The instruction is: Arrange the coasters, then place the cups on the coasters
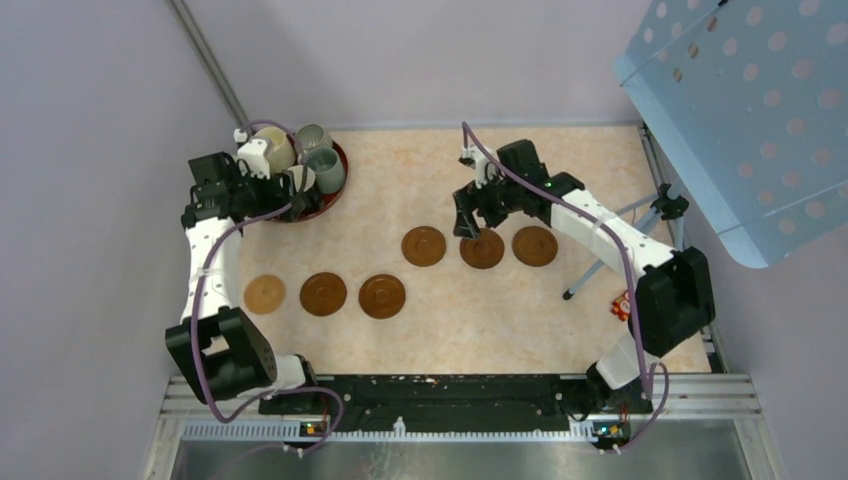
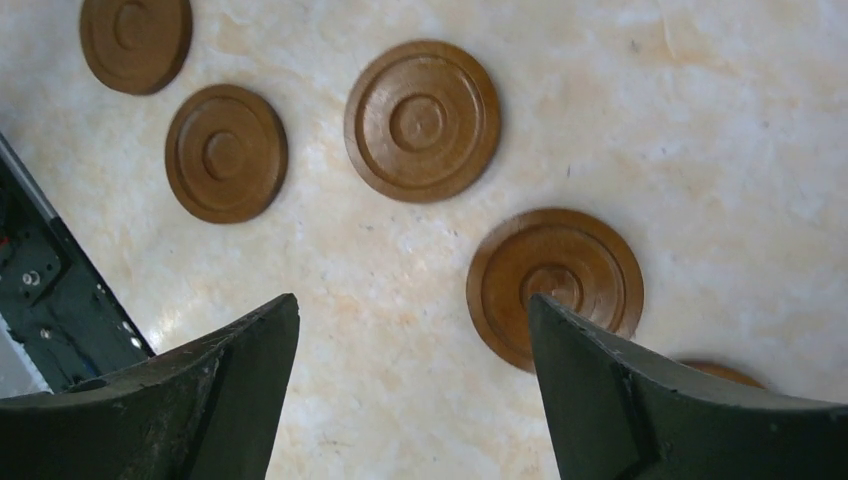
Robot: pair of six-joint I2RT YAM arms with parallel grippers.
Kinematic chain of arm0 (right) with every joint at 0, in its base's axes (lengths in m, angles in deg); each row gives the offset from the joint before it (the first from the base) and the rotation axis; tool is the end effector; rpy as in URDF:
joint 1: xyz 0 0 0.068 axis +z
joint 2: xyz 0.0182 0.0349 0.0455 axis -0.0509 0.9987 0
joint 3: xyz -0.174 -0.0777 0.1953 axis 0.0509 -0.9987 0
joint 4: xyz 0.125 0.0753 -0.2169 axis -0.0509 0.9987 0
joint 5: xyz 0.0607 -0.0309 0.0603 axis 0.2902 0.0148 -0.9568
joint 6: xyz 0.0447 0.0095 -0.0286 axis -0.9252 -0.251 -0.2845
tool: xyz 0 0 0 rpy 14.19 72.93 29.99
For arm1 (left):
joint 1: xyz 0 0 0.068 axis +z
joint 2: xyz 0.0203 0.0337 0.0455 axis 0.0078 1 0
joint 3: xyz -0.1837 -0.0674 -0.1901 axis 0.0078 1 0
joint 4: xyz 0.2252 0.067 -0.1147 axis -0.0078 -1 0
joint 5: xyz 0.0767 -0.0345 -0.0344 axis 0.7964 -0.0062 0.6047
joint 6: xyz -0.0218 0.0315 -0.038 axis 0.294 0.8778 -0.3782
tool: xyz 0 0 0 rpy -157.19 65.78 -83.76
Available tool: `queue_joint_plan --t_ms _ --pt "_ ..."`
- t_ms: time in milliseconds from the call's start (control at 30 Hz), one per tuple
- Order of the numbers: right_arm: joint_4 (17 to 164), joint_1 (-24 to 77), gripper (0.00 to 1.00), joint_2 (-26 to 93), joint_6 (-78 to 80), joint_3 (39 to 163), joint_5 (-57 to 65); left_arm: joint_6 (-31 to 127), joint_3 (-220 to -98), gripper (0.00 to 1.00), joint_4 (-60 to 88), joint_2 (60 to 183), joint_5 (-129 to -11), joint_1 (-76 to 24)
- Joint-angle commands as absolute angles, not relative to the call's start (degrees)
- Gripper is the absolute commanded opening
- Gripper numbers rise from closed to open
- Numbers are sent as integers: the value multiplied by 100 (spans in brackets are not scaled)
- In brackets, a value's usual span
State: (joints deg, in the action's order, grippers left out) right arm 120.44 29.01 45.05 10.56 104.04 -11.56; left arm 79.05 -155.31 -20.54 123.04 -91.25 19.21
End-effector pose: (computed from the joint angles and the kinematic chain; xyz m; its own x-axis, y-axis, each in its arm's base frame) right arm 0.2988 0.2029 0.3010 -0.5604 -0.4005 -0.7250 -0.7524 0.6121 0.2434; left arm 0.2811 0.0768 0.3247 -0.5597 0.1230 -0.8195 0.2807 0.9586 -0.0478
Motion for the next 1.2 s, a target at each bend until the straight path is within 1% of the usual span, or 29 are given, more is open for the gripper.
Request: queue_joint_plan --t_ms 0,67,200,267,367,600,800,1067,1167 --pt "11962 2759 83 4007 1292 9933 -1204 6571 -15859 99 -1772 12530 -8585 1894" --pt "11970 2707 83 3877 1343 9704 -1146 6286 -15731 99 -1556 12484 -8139 1683" --pt "11964 2607 83 3798 1381 9392 -1096 5970 -15269 99 -863 12297 -6846 795" --pt "11928 2543 83 3795 1375 9284 -1103 5593 -15251 99 -737 12505 -6050 393" --pt "11855 2487 83 3799 1360 9168 -1152 5026 -15366 99 -813 12905 -5488 129" --pt "11687 2417 83 3740 1338 8973 -1054 4299 -15534 99 -705 13560 -4928 -130" --pt "11606 2368 83 3692 1329 8913 -953 4152 -15654 99 -445 13877 -4860 -173" --pt "11613 2321 83 3712 1312 8944 -949 4031 -15823 99 -244 14258 -4444 -241" --pt "11641 2310 83 3701 1312 8977 -945 4004 -15924 95 -249 14403 -4379 -253"
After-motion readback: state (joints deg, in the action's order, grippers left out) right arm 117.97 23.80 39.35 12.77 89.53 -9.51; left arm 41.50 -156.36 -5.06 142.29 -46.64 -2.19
